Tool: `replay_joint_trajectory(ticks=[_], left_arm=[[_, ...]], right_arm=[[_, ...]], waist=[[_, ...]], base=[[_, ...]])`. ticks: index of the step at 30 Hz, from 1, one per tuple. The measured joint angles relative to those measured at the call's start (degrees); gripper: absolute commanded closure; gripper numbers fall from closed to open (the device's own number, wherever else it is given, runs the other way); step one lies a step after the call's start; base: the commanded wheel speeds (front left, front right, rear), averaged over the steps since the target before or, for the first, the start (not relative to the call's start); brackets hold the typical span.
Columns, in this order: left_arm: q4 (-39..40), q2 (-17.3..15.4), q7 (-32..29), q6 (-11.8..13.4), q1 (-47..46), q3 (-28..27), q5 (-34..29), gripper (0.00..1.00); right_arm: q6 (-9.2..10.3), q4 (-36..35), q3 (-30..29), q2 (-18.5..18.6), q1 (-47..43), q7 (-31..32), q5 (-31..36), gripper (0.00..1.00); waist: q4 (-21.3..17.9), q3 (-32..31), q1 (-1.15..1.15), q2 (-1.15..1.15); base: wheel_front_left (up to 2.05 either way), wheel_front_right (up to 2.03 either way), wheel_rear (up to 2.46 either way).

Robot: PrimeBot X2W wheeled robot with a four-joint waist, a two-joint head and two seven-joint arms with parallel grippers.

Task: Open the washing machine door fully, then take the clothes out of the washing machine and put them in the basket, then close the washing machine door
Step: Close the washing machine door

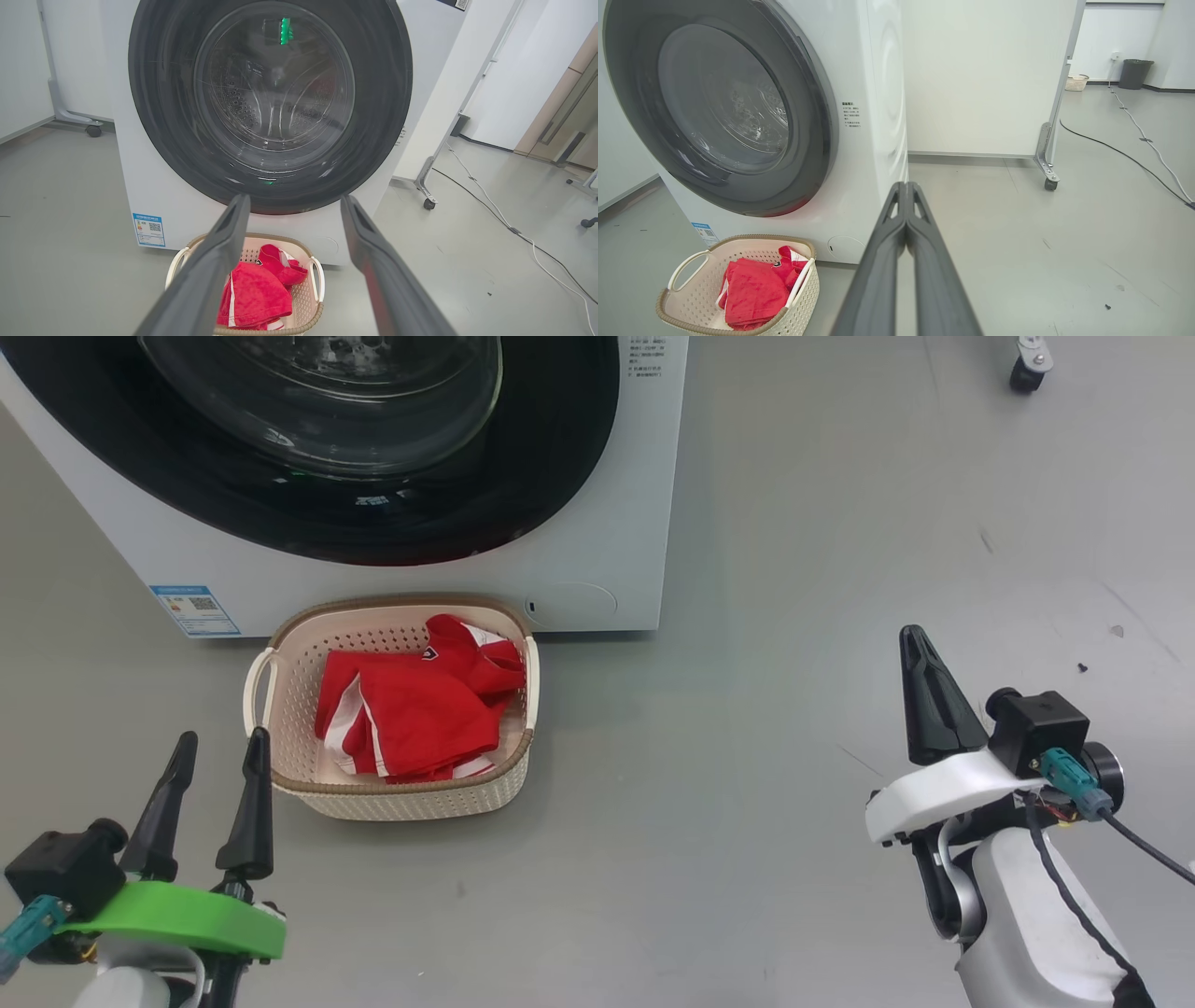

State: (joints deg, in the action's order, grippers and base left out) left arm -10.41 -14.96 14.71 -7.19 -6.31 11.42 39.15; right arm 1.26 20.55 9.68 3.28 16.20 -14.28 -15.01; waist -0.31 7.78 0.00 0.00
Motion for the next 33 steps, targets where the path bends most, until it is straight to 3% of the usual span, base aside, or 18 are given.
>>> replay_joint_trajectory(ticks=[10,11,12,33], left_arm=[[-0.37,1.44,0.0,0.0,1.42,-0.07,-0.77,0.0],[-0.45,1.44,0.0,0.0,1.43,-0.16,-0.78,0.0],[-0.58,1.44,0.0,0.0,1.46,-0.25,-0.79,0.0],[-2.07,3.12,0.0,0.0,2.37,-3.15,-1.43,0.0]], right_arm=[[1.96,-4.53,-2.19,-0.22,-5.71,0.0,-0.68,1.0],[2.01,-4.56,-2.24,-0.23,-6.28,0.0,-0.7,0.56],[2.01,-4.48,-2.21,-0.25,-6.94,0.0,-0.99,0.0],[3.5,-9.45,-1.81,-0.62,-11.2,0.0,-1.59,0.0]], waist=[[-0.99,-1.5,0.0,0.0],[-1.02,-1.57,0.0,0.0],[-1.04,-1.65,0.0,0.0],[-1.05,-1.72,0.0,0.0]], base=[[0.0,0.0,0.0],[0.0,0.0,0.0],[0.0,0.0,0.0],[0.0,0.0,0.0]])
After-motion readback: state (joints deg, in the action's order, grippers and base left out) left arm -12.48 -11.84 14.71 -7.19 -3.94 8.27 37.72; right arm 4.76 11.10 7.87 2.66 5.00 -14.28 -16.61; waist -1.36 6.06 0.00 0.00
